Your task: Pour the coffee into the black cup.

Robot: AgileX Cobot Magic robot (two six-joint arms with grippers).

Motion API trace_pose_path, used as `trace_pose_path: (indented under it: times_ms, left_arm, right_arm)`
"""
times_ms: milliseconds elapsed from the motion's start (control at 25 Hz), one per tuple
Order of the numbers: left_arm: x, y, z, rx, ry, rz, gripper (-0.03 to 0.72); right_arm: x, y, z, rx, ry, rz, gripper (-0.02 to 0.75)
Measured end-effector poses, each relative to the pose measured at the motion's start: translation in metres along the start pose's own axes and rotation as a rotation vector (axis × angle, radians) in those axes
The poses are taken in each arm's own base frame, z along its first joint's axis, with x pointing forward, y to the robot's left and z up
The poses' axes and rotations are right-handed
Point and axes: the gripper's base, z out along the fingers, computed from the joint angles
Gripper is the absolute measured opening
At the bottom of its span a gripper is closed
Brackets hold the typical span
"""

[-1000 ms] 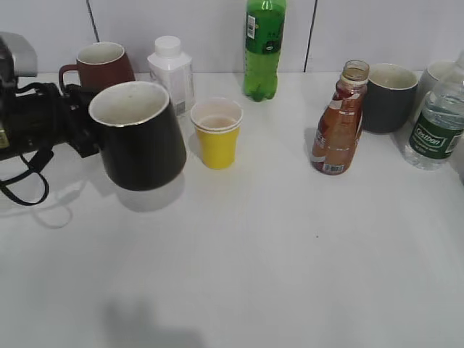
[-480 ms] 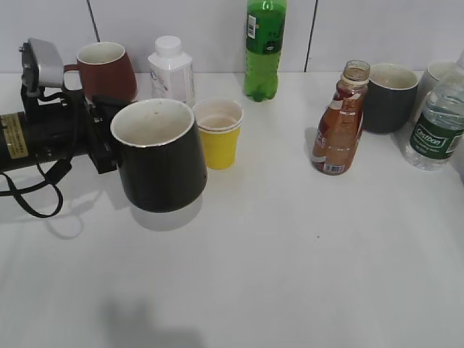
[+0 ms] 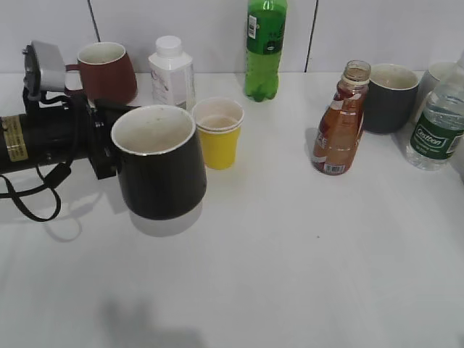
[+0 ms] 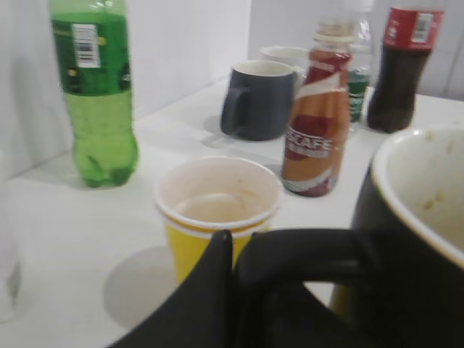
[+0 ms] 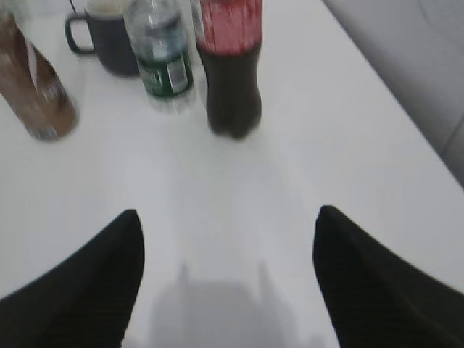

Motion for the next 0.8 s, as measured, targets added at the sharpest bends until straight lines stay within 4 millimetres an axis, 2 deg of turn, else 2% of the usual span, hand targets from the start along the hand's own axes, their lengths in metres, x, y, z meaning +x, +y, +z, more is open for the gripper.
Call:
trace_pose_path:
  times_ms: [160, 360, 480, 640, 800]
  left_arm:
    - [0.001, -0.002, 0.0, 0.023, 0.013, 0.012, 0.036]
    - [0.001, -0.002, 0.0, 0.025, 0.014, 0.012, 0.036]
    - [0.001, -0.002, 0.0, 0.025, 0.015, 0.012, 0.036]
    - [0.001, -0.002, 0.0, 0.025, 0.015, 0.012, 0.036]
    - [0.001, -0.002, 0.0, 0.026, 0.015, 0.013, 0.036]
  right_arm:
    - [-0.031, 0.006, 0.019, -0.033, -0.145, -0.001, 0.57]
    - [-0.068, 0.016, 0.054, -0.084, -0.306, -0.017, 0.558]
    - [-0.081, 0.018, 0.077, -0.095, -0.392, -0.011, 0.532]
    - [-0.079, 0.022, 0.11, -0.109, -0.406, -0.018, 0.523]
    - [-0.065, 0.039, 0.135, -0.209, -0.368, -0.082, 0.523]
